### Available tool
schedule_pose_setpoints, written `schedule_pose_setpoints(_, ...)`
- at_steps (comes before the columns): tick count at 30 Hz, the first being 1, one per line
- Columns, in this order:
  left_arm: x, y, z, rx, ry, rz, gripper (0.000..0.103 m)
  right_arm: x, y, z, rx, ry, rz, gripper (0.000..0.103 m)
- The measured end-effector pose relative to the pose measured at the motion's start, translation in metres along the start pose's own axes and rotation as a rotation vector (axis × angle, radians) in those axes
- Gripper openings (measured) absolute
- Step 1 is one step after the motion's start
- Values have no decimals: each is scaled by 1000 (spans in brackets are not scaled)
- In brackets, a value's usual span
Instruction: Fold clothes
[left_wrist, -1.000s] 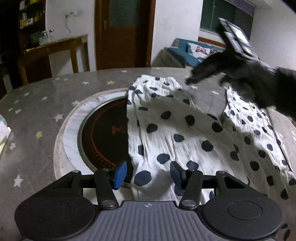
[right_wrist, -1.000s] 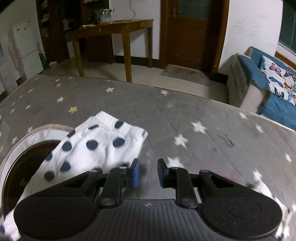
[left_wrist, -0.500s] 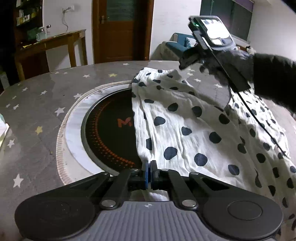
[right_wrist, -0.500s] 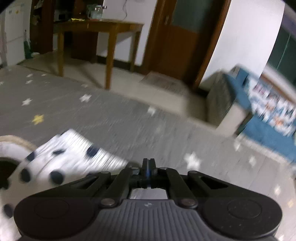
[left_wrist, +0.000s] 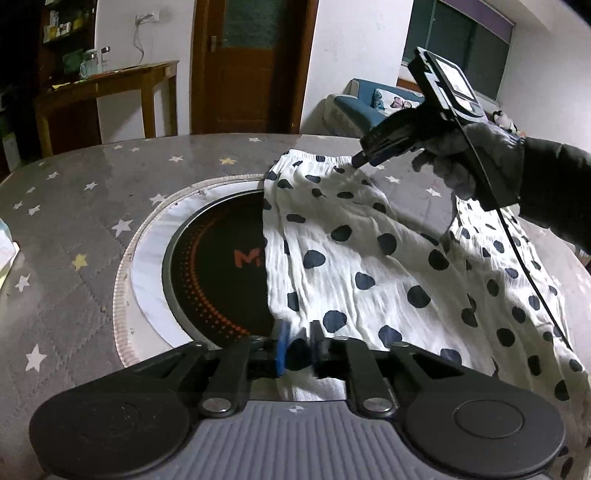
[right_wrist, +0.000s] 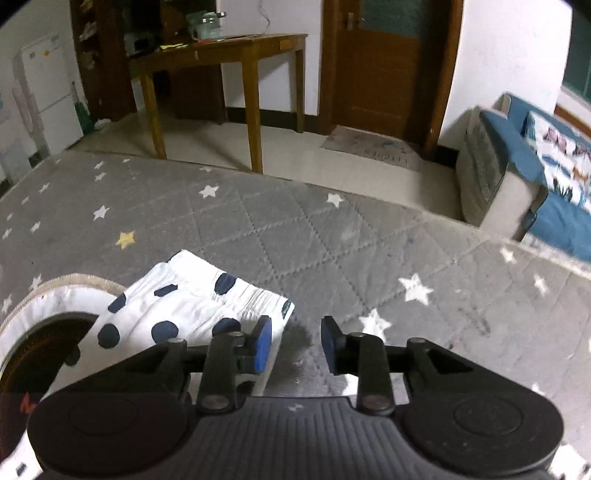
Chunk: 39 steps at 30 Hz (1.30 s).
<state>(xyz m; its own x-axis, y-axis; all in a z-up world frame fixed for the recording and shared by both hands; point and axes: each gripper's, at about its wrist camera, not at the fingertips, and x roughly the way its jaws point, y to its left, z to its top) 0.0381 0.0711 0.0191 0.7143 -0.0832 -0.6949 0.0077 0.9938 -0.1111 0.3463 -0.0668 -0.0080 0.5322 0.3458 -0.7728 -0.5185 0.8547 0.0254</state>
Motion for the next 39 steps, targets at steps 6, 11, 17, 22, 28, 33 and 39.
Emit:
schedule_pose_setpoints(6, 7, 3, -2, 7, 26, 1, 18, 14, 15, 2, -62, -17, -30, 8)
schedule_pose_setpoints(11, 12, 5, -4, 8, 42, 13, 7, 19, 28, 17, -164, -102, -165, 8)
schedule_pose_setpoints(17, 13, 5, -4, 4, 38, 21, 7, 23, 26, 21, -158, -63, -141, 25)
schedule_pose_setpoints(22, 12, 6, -4, -6, 29, 40, 9, -19, 8, -2, -153, -33, -124, 33)
schedule_pose_setpoints(28, 4, 5, -2, -24, 8, 72, 10, -80, -33, -61, -59, -15, -116, 37)
schedule_pose_setpoints(33, -7, -12, 14, 1, -43, 53, 12, -106, -71, -118, 67, -4, -129, 38)
schedule_pose_setpoints(39, 15, -38, 38, 17, -23, 7, 26, -107, -103, -145, 164, -40, -159, 38)
